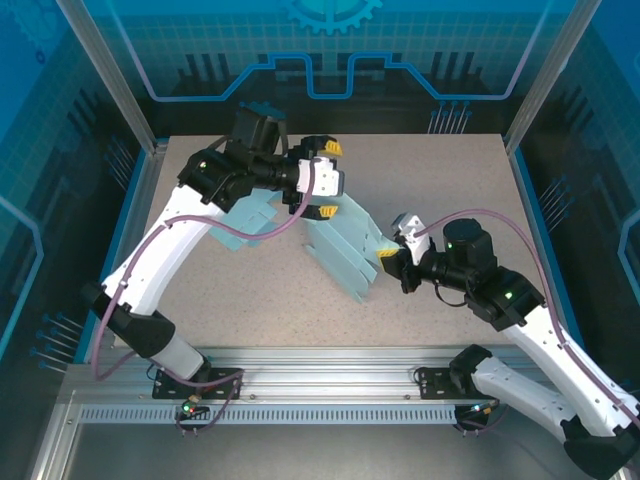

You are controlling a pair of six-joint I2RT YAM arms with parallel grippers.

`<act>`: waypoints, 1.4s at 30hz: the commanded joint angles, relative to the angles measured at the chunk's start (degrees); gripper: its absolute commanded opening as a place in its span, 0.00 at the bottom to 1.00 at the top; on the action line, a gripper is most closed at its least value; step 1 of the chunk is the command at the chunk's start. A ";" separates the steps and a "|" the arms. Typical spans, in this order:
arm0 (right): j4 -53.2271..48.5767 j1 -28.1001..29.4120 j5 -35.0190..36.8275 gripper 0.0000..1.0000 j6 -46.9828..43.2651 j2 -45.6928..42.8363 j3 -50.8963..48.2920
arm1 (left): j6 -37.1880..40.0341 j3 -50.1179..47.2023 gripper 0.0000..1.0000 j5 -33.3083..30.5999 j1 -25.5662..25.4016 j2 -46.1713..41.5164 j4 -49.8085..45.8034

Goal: Fold the paper box

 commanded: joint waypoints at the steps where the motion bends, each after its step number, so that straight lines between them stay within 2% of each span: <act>1: -0.55 1.06 -1.12 0.00 -1.25 0.06 2.04 | 3.70 1.18 0.96 -0.78 -0.18 0.94 -6.95; 5: -0.46 1.19 -0.49 0.00 -1.58 0.31 1.96 | 4.44 0.14 0.86 -1.98 -0.17 0.77 -8.52; 12: 1.45 1.24 0.26 0.00 -1.30 0.67 1.04 | 3.25 -4.12 0.30 -6.45 -0.19 -0.02 -3.30; 14: 1.91 1.20 0.58 0.00 -0.88 0.88 0.76 | 2.68 -4.62 0.17 -7.52 -0.19 -0.05 -2.37; 20: 2.53 1.07 2.53 0.00 1.27 1.76 0.99 | -1.05 -3.82 0.00 -9.90 -0.18 0.22 -1.60; 24: 1.38 -0.84 4.73 0.00 5.33 4.35 2.26 | -5.38 2.18 0.00 -11.70 -0.38 2.41 -8.35; 28: -0.02 -4.25 3.11 0.02 9.40 9.04 4.43 | -8.21 3.16 0.00 -13.14 -0.36 4.69 -10.10; 31: -0.83 -6.23 4.14 0.21 11.65 12.48 5.71 | -10.94 2.88 0.00 -16.87 -0.29 7.51 -8.16; 33: -1.28 -7.45 4.86 0.40 12.88 14.71 6.47 | -12.66 3.03 0.00 -19.45 -0.21 9.91 -5.51; 35: -2.58 -8.46 6.53 0.48 14.51 16.68 7.74 | -14.02 3.88 0.00 -21.22 -0.24 12.49 -2.73; 39: -4.11 -9.57 8.88 0.70 16.32 18.49 9.15 | -17.11 7.30 0.00 -24.74 -0.22 18.78 3.76; 42: -6.04 -11.00 12.37 0.79 17.94 18.15 9.47 | -18.30 9.65 0.00 -26.27 -0.36 22.76 7.20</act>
